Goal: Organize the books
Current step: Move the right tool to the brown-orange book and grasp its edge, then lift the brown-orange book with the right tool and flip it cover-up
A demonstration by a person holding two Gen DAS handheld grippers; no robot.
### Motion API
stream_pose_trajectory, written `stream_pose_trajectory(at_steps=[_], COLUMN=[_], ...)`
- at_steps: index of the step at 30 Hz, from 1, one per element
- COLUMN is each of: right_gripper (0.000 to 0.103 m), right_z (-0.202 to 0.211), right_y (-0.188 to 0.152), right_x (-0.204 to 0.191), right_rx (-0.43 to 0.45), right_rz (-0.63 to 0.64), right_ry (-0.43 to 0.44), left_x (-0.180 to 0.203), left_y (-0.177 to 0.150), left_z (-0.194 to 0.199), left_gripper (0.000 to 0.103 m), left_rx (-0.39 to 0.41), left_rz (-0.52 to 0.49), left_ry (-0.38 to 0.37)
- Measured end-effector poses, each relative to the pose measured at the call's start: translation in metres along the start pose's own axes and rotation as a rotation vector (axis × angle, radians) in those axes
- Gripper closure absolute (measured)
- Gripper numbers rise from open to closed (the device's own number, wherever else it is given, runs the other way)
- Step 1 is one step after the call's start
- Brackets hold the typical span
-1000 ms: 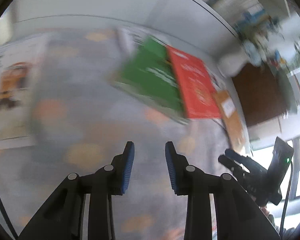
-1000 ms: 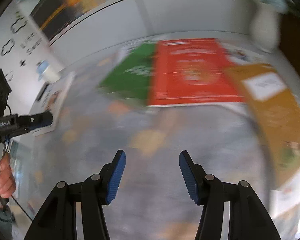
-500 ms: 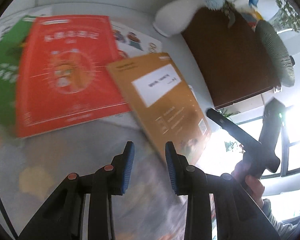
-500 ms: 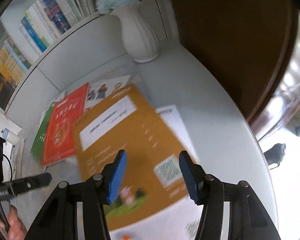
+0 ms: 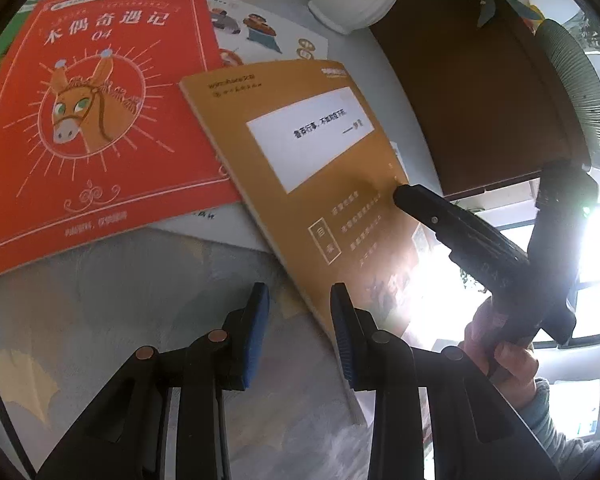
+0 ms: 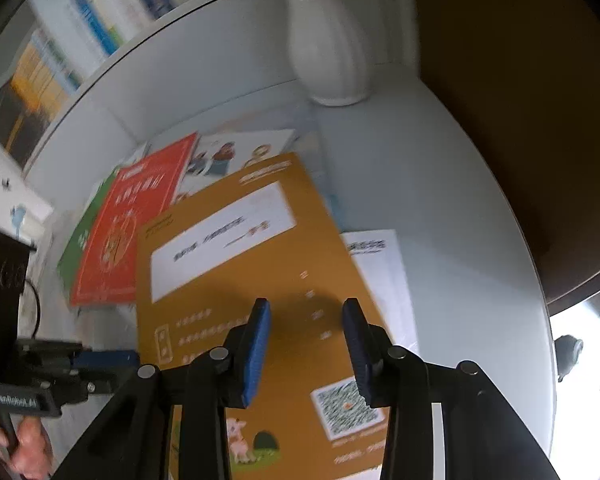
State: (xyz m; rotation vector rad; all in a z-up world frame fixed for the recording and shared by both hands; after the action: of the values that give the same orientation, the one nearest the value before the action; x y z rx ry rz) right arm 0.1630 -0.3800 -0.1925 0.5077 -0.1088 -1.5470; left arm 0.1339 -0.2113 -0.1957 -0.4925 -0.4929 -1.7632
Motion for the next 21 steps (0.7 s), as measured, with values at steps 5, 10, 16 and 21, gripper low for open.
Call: stream_pose_trajectory(at_steps=[5,10,16,21], right_gripper=[0.066,0.064,0.063,0.061], right_z=[-0.007,-0.018,-0.007,0.006], right_y=[0.011,0.023,-0.016,-0.076], right_x=[0.009,0.018,-0.007,-0.052], right_rx=[0.005,-0.04,-0.075,-0.121], right_rz=[-0.008,-0.055,0.012,0.032], right_ry=[-0.066,0.004,0.03,0.131], left_x=[0.004,0.003,-0.015,-0.041], left_y=[0.002,0.005,-0.013,-0.052], left_z=[0.007,0.004,0.019,0.036], left_gripper=[0.074,0.072,0.072,0.072], left_rx=[0.011,0.005,-0.004,-0.018], left_rz=[-0.014,-0.009,-0.039,-0.034], left_ry=[-0.009,-0.002,0.04,0.126])
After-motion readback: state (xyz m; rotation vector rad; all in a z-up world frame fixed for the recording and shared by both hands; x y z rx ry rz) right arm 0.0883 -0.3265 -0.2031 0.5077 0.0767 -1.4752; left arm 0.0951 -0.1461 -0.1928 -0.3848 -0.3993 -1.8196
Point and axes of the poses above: each gripper's, at about its wrist camera, not at the fingertips, and z roughly against the way its jaws point, x to its right, y to its top, the point moved 6 cm from there along -z, roughly the way its jaws point, and after that the axes turned 7 degrees about -x, right-handed, at the moved point
